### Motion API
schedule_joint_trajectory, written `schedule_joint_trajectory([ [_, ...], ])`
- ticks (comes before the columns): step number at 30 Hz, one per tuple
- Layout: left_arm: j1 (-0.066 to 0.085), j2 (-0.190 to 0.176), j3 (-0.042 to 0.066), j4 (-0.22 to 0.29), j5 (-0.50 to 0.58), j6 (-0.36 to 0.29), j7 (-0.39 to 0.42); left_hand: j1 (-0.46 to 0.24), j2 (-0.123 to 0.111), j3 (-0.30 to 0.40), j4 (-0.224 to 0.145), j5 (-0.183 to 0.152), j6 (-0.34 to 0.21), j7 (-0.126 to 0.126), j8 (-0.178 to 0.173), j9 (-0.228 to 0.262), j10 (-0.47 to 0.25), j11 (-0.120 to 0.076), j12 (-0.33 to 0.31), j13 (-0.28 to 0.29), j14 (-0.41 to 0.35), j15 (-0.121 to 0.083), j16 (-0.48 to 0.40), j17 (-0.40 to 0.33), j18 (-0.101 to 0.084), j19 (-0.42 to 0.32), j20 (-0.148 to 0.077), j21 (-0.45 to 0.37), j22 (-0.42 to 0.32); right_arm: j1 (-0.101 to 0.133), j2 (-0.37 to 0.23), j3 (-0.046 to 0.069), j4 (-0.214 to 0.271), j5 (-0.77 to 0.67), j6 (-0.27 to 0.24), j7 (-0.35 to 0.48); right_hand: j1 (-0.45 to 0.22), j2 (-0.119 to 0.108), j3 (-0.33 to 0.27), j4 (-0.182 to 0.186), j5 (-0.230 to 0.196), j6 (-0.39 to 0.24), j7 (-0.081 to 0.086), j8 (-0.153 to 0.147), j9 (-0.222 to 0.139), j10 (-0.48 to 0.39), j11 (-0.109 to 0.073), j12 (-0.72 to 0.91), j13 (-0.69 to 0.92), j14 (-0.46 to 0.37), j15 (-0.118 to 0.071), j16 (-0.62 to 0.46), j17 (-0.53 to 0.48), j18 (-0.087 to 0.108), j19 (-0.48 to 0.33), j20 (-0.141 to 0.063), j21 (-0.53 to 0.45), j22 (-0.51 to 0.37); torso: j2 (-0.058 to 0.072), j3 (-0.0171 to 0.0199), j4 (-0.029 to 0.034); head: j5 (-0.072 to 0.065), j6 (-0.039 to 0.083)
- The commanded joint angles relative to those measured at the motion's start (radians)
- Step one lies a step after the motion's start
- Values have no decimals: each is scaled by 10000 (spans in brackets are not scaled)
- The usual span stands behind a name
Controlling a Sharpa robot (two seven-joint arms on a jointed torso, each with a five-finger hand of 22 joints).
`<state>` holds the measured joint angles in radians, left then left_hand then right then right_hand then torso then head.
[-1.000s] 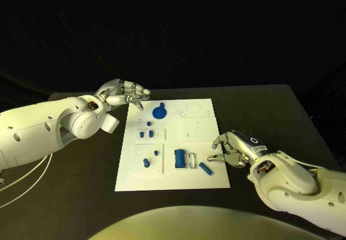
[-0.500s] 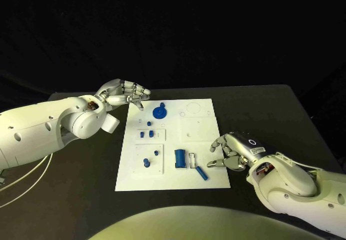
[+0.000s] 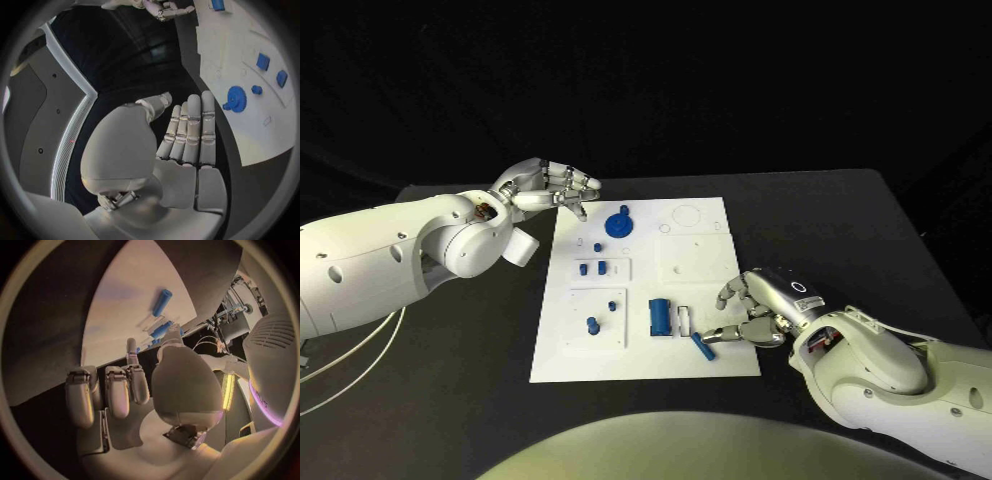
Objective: Assemble the parts on the task board
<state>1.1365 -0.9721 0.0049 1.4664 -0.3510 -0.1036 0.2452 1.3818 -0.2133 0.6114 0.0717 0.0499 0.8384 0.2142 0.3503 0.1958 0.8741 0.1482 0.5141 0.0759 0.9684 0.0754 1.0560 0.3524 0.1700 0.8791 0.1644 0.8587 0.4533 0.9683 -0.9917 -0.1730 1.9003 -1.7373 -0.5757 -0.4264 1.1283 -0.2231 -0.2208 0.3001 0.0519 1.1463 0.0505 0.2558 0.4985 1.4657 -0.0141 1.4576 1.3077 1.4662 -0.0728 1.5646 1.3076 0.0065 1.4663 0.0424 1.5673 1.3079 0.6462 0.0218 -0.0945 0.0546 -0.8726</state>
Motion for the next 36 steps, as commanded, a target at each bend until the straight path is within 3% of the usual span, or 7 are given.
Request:
schedule_joint_trajectory([
  [1,0,24,5,16,-8,67,62,87,-24,6,-60,48,-64,-6,67,-14,-34,4,40,-14,-16,-30,56,7,139,78,6,18,30,-23,10,-4,-17,17,-230,127,-890,131,160,4,2,266,-159,265,271,352,-193,72,1604,1045,-166,61,2632,-65,1045,-178,35,2629,-5,2,2,4,0],
  [6,-3,25,5,14,-8,64,59,87,-24,6,-60,48,-64,-6,67,-14,-34,4,40,-14,-16,-30,56,7,139,78,6,18,30,-30,-32,-5,-32,506,-875,238,535,-451,-108,-297,-48,-493,17,192,733,-148,-45,-688,918,1045,-66,61,2632,22,899,-144,-378,2511,4,5,5,24,0],
  [9,-6,28,5,10,-8,63,59,87,-24,6,-60,48,-64,-6,67,-14,-34,4,40,-14,-16,-30,56,7,139,78,6,18,30,-30,-54,-5,-46,1178,-948,382,1462,1881,2978,14,-9,-1322,270,-347,627,-181,189,-746,877,1045,96,61,2632,17,905,-49,-364,2516,0,9,8,23,0],
  [10,-7,29,5,9,-8,63,58,87,-24,6,-60,48,-64,-6,67,-14,-34,4,40,-14,-16,-30,56,7,139,78,6,18,30,-29,-73,-5,-73,1834,-910,523,166,66,272,-13,-11,-1385,407,-363,725,-164,333,-719,893,1045,223,61,2632,12,913,90,-342,2523,-1,8,9,28,0],
  [18,-12,29,4,-1,-8,56,53,87,-24,6,-60,48,-64,-6,67,-14,-34,4,40,-14,-16,-30,56,7,139,78,6,18,30,-23,-131,-4,-144,3081,-833,1003,-1940,-653,-351,25,52,-1872,704,-472,660,-498,561,-1108,526,1045,464,61,2632,113,742,331,-821,2388,3,7,-11,44,0],
  [22,-14,29,4,-1,-8,59,51,71,-24,3,-54,48,-64,-4,68,-15,-34,7,41,-16,-14,-26,55,5,136,74,7,25,35,-22,-138,-3,-142,3131,-992,1184,-1617,771,1341,-62,7287,-1951,711,-386,607,-789,556,-1494,160,1045,472,61,2632,194,598,368,-1212,2279,6,8,-5,38,0],
  [36,-15,26,4,-4,-8,57,42,68,-23,4,-53,48,-63,-4,69,-15,-33,7,41,-17,-14,-26,55,5,136,73,7,27,36,-15,-151,-3,-212,4845,-1805,2300,-2024,1558,1313,-42,7342,-1396,422,564,537,-715,333,-1221,302,1045,290,61,2632,197,614,222,-1225,2283,0,-11,6,23,0],
])
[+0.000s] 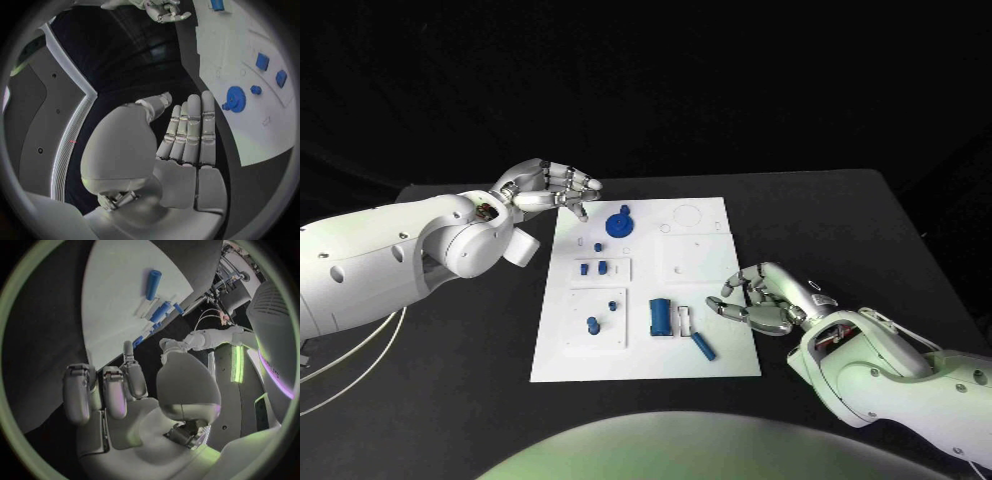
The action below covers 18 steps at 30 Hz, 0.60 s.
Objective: Assemble the parts on the task board
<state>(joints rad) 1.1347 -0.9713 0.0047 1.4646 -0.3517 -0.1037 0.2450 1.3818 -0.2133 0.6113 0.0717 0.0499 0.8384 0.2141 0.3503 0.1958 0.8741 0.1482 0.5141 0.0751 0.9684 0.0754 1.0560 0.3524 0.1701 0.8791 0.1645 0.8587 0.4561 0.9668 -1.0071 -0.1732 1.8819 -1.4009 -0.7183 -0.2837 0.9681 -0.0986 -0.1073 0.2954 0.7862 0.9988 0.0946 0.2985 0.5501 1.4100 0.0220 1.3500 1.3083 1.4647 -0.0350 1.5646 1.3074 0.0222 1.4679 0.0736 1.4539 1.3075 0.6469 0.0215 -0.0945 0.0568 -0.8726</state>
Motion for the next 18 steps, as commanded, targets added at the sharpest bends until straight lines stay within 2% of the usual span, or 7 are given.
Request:
schedule_joint_trajectory([
  [1,3,19,6,13,-2,57,43,68,-23,4,-53,48,-63,-4,69,-15,-33,7,41,-9,-14,-26,55,5,136,73,6,26,9,2,5,-1,-46,1959,-341,966,-609,463,270,1,-5,76,-32,202,25,-258,-41,-282,162,1061,-100,62,2634,41,594,-104,-103,2283,-8,-11,8,1,0],
  [2,3,19,6,13,-2,57,42,75,-17,12,-60,50,-61,-6,70,-16,-31,5,43,-10,-13,-27,54,4,136,71,5,32,13,5,6,-1,-62,2300,-315,1047,-697,430,338,-9,-6,-213,36,172,0,-434,4,-512,-60,1025,-84,-17,2534,38,596,-97,-101,2284,-8,-10,7,-2,0],
  [4,3,19,6,12,-2,53,40,75,-17,12,-60,50,-61,-6,70,-16,-31,5,43,-10,-13,-27,54,4,136,71,5,32,13,12,7,-1,-97,2939,-217,1218,-145,-842,7,15,64,-551,130,449,86,-710,81,-865,-433,980,-4,-111,2418,53,574,-46,-179,2263,-7,-7,4,13,0],
  [6,3,19,6,9,-2,53,38,75,-17,12,-60,50,-61,-6,70,-16,-31,5,43,-10,-13,-27,54,4,136,71,5,32,13,19,0,-2,-132,3496,-38,1358,2085,-132,1270,-77,40,-913,141,619,92,-907,73,-1050,-629,941,-13,-184,2327,46,587,-54,-139,2276,-2,-1,4,3,0],
  [8,3,20,6,7,-2,50,35,82,-16,16,-66,50,-61,-8,71,-16,-30,3,44,-10,-13,-29,53,3,137,70,3,35,15,29,-1,-2,-173,3982,194,1471,2475,-1264,1094,-32,-17,-1100,205,787,76,-1070,143,-1206,-831,909,47,-234,2264,30,611,-6,-66,2296,-2,-3,4,-1,0],
  [14,3,29,6,1,-2,49,33,82,-16,16,-66,50,-61,-8,71,-16,-30,3,44,-10,-13,-29,53,3,137,70,3,35,15,47,7,-2,-227,4450,574,1797,2847,-1266,182,-22,-144,-1782,393,1171,-34,-2191,328,-2356,-2141,655,229,-583,1836,202,281,167,-925,2062,-2,4,-1,-1,0],
  [18,3,36,5,-5,-2,50,33,82,-16,16,-66,50,-61,-8,71,-16,-30,3,44,-10,-13,-29,53,3,137,70,3,35,15,50,17,-2,-220,4422,588,1947,3043,-741,549,-22,-142,-1857,413,1347,-120,-2897,346,-3195,-3054,596,244,-649,1751,270,147,189,-1282,1965,-3,7,-7,-7,0],
])
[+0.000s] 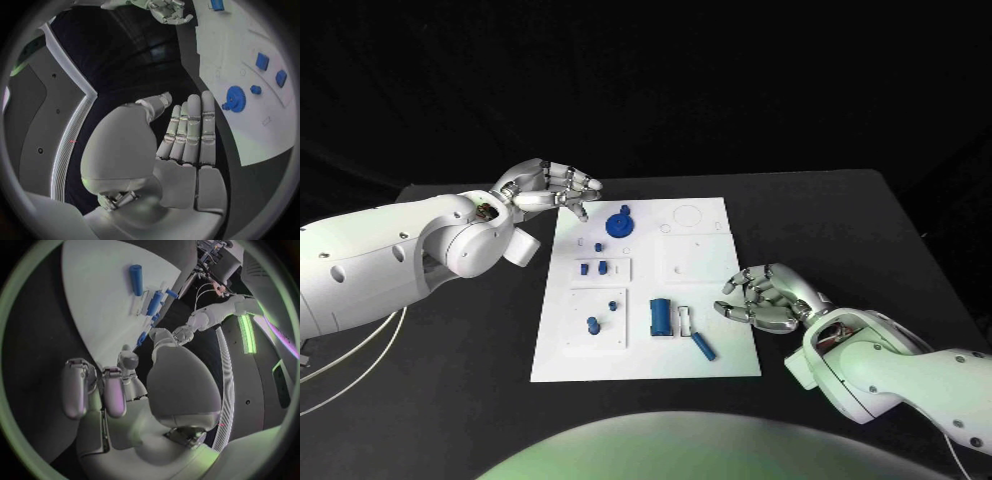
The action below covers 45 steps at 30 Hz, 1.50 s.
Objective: Assemble the parts on the task board
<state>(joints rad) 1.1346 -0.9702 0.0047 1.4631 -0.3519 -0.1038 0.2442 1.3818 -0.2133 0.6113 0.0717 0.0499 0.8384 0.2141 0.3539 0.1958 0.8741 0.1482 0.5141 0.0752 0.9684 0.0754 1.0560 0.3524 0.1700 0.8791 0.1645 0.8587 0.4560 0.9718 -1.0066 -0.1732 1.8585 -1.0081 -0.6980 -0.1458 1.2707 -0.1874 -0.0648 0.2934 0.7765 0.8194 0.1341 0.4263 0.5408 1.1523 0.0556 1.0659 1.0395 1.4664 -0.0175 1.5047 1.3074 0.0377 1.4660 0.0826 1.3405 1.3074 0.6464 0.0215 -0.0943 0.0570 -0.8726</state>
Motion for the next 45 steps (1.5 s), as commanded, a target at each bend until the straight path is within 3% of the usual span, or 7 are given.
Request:
schedule_joint_trajectory([
  [1,4,27,5,9,0,52,40,82,-16,16,-66,50,-61,-8,35,-16,-30,3,44,-11,-14,-29,53,3,138,70,4,35,16,1,15,-2,15,485,376,596,1004,-1024,-144,-739,-9,-37,-24,183,-19,-810,-19,-802,-811,552,46,-77,1717,145,112,92,-289,1928,1,5,-7,-12,0],
  [7,4,34,5,6,0,50,37,82,-16,16,-66,50,-61,-8,35,-16,-30,3,44,-11,-14,-29,53,3,138,70,4,35,16,3,13,-2,25,239,483,401,1104,-603,263,-233,144,-210,-7,410,-61,-935,-2,-1006,-1167,522,24,-95,1684,172,63,74,-443,1888,1,0,-3,-22,0],
  [11,4,35,5,7,0,50,37,100,-18,26,-86,50,-59,-9,36,-16,-27,1,46,-13,-14,-33,50,1,139,67,0,47,25,4,18,-3,55,-557,876,104,1765,-1131,5230,-381,-8,374,-71,460,-530,334,-133,545,151,651,-87,76,1879,66,273,-50,141,2054,0,-2,-2,-18,0],
  [19,4,24,5,27,0,50,42,100,-18,26,-86,50,-59,-9,36,-16,-27,1,46,-13,-14,-33,50,1,139,67,0,47,25,3,53,-3,109,-1904,1314,-458,-1159,-606,-1685,-158,-1658,68,-40,685,-951,1271,-13,2056,1354,834,39,340,2193,-36,475,92,638,2183,6,-3,3,-19,0],
  [20,4,22,5,29,0,50,43,100,-18,26,-86,50,-59,-9,36,-16,-27,1,46,-13,-14,-33,50,1,139,67,0,47,25,3,57,-3,122,-1994,1279,-442,-922,-367,-1438,-196,-4725,281,-222,855,-909,1688,-49,2511,1868,900,-4,434,2315,-95,591,-37,951,2266,7,0,-1,-13,0],
  [43,4,15,5,35,0,59,46,96,-22,27,-92,49,-59,-7,37,-18,-25,3,47,-15,-12,-32,48,-2,137,62,-2,60,34,1,71,-3,203,-2802,860,-379,-173,-825,-502,-344,-4352,1000,-1034,3161,1490,3136,-919,3915,3851,1044,-776,661,2634,-374,1043,-696,2289,2630,1,2,-7,6,0],
  [45,4,16,5,34,0,58,45,95,-21,29,-94,49,-58,-7,37,-18,-24,3,47,-16,-12,-32,47,-2,137,60,-2,65,37,1,66,-3,199,-2807,915,-431,-1156,479,1004,32,-4350,892,-919,2713,1274,3055,-821,3815,3758,1044,-680,661,2634,-357,1018,-640,2213,2608,3,5,-7,4,0],
])
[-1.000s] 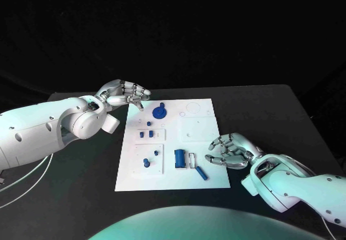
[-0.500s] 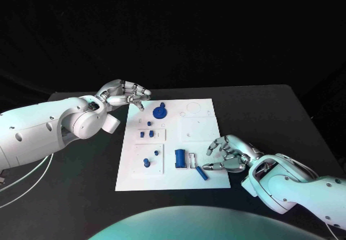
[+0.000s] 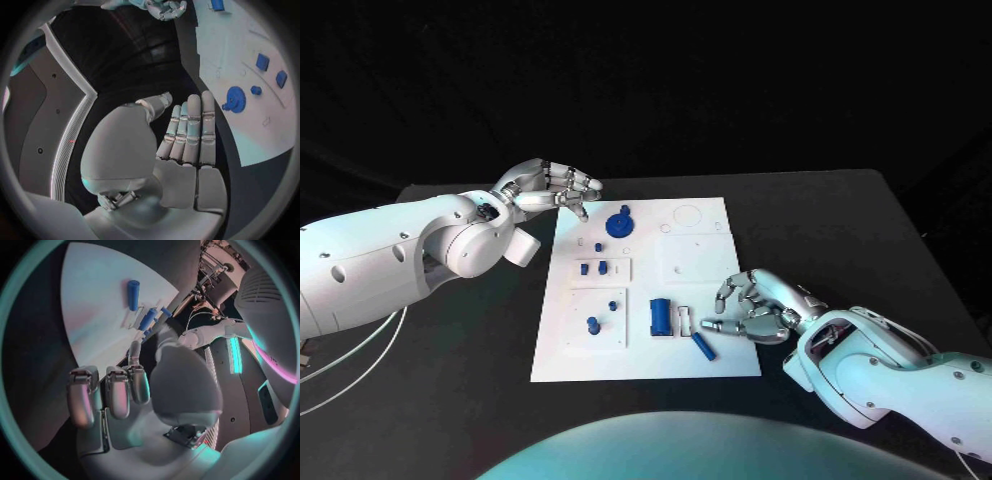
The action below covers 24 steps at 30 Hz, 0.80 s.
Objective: Assemble the parts on the task board
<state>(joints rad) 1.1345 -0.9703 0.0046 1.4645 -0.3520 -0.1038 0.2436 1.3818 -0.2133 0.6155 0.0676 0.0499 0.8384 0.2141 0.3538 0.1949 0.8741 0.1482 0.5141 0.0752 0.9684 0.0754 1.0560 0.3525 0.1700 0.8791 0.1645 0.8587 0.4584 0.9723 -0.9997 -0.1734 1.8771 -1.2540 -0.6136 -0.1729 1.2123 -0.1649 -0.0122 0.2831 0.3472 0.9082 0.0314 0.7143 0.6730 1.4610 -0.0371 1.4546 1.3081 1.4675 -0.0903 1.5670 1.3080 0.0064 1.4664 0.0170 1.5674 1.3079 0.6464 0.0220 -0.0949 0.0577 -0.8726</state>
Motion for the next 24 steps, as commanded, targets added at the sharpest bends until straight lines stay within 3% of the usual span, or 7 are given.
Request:
schedule_joint_trajectory([
  [1,5,16,6,21,2,57,50,95,-21,-13,-52,49,-58,-7,38,-10,-25,3,47,-16,-12,-32,47,-3,137,60,-2,65,13,-4,-7,-1,9,-338,107,-182,-414,57,621,132,-47,-22,110,-207,-27,-67,122,-110,1031,1033,65,38,2628,-38,1005,54,-86,2594,3,0,0,-4,0],
  [3,5,15,6,21,2,55,49,95,-21,-13,-52,49,-58,-7,38,-10,-25,3,47,-16,-12,-32,47,-3,137,60,-2,65,13,-4,-18,-1,0,-309,196,-220,-980,-694,-2160,156,-2962,-45,142,-59,213,-85,142,-123,1026,1033,80,38,2628,-35,1000,72,-98,2591,4,-1,0,-9,0],
  [13,5,18,6,20,2,52,49,95,-21,-13,-52,49,-58,-7,38,-10,-25,3,47,-16,-12,-32,47,-3,137,60,-2,65,13,-3,-31,-1,-2,-469,259,-103,-1105,2,-1664,155,-2966,-576,389,-450,205,-782,362,-819,239,1033,270,38,2628,36,886,239,-429,2495,1,-3,2,-7,0],
  [18,5,17,6,22,2,54,50,95,-21,-13,-52,49,-58,-7,38,-10,-25,3,47,-16,-12,-32,47,-3,137,60,-2,65,13,-3,-25,-1,-2,-350,120,-26,188,-1199,-2246,75,-2970,-1099,705,-1114,-162,-1358,643,-1432,-419,1033,518,38,2628,111,753,460,-795,2391,3,-5,6,-11,0],
  [19,5,16,6,24,2,54,50,95,-21,-13,-52,49,-58,-7,38,-10,-25,3,47,-16,-12,-32,47,-3,137,60,-2,65,13,-3,-26,-1,-3,-315,135,-59,5,-1082,-2051,137,-2740,-1092,717,-1174,-216,-1328,656,-1406,-401,1033,531,38,2628,111,755,478,-788,2393,4,-6,5,-12,0],
  [20,5,15,6,26,2,53,50,95,-21,-13,-52,49,-58,-7,38,-10,-25,3,47,-16,-12,-32,47,-3,137,60,-2,65,13,-3,-24,-1,-7,-303,144,-92,1041,1127,-87,-95,1247,-1453,819,-1736,-570,-1490,433,-1548,-427,1033,377,38,2628,117,763,332,-766,2400,7,-8,7,-14,0],
  [24,5,13,6,29,2,50,53,95,-21,-13,-52,49,-58,-7,38,-10,-25,3,47,-16,-12,-32,47,-3,137,60,-2,65,13,-3,-20,-1,-12,-318,99,-36,647,56,388,-170,1367,-613,669,-1631,-814,-1307,603,-1434,-474,1033,490,38,2628,116,758,487,-796,2392,5,-6,5,-15,0],
])
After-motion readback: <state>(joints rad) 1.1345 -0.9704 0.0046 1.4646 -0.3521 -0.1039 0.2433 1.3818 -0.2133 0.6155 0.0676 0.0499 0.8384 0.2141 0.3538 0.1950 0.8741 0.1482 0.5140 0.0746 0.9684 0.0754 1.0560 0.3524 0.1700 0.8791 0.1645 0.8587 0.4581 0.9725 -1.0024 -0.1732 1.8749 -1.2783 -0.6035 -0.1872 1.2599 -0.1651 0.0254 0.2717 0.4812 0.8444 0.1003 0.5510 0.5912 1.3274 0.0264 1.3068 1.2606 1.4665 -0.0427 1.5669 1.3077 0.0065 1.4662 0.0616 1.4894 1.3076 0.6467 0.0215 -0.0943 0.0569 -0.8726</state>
